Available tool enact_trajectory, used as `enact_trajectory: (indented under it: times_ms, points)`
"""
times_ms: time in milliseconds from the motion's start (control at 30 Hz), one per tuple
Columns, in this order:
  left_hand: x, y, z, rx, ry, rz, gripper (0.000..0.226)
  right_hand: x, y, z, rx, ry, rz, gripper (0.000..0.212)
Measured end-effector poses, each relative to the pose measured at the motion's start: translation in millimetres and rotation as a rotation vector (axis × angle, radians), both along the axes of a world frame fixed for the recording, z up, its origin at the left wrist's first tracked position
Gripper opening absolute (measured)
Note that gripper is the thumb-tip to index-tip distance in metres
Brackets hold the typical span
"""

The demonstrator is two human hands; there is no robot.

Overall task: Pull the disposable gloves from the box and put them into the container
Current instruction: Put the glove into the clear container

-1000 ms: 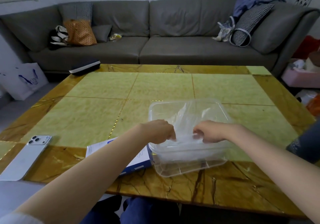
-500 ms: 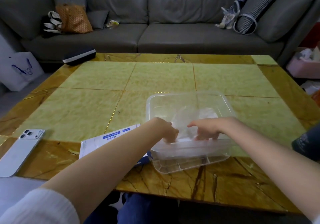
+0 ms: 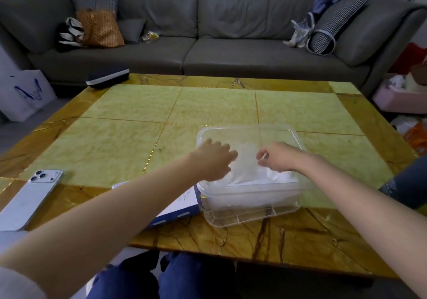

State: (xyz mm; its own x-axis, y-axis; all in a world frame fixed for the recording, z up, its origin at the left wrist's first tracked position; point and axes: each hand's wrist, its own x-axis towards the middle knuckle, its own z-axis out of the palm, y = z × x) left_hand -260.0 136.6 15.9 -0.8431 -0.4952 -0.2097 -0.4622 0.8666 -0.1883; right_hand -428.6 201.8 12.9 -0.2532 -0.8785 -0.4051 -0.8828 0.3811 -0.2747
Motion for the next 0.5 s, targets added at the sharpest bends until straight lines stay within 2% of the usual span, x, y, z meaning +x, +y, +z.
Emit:
enact_trajectory:
  times_ms: [133, 233, 300, 367, 500]
  points:
    - [52.9, -2.0, 21.5, -0.083, 0.417, 0.085, 0.048, 37.8, 8.8, 12.3, -0.311, 0.057, 0.073, 0.03]
    - [99.7, -7.1, 16.3, -0.036, 0.587, 0.322, 0.047, 85.6, 17.5, 16.1, -0.566, 0.03, 0.216, 0.034]
    - [128.3, -7.7, 2.3, 0.062, 0.581, 0.5, 0.045, 118.7, 17.8, 15.5, -0.664, 0.027, 0.342, 0.036]
    - [150.8, -5.1, -17.8, 0.153, 0.47, 0.601, 0.047, 147.7, 13.6, 11.3, -0.695, 0.023, 0.448, 0.038]
    - [176.4, -1.3, -46.1, 0.329, 0.279, 0.71, 0.051, 189.8, -3.6, -5.5, -0.562, 0.005, 0.561, 0.039]
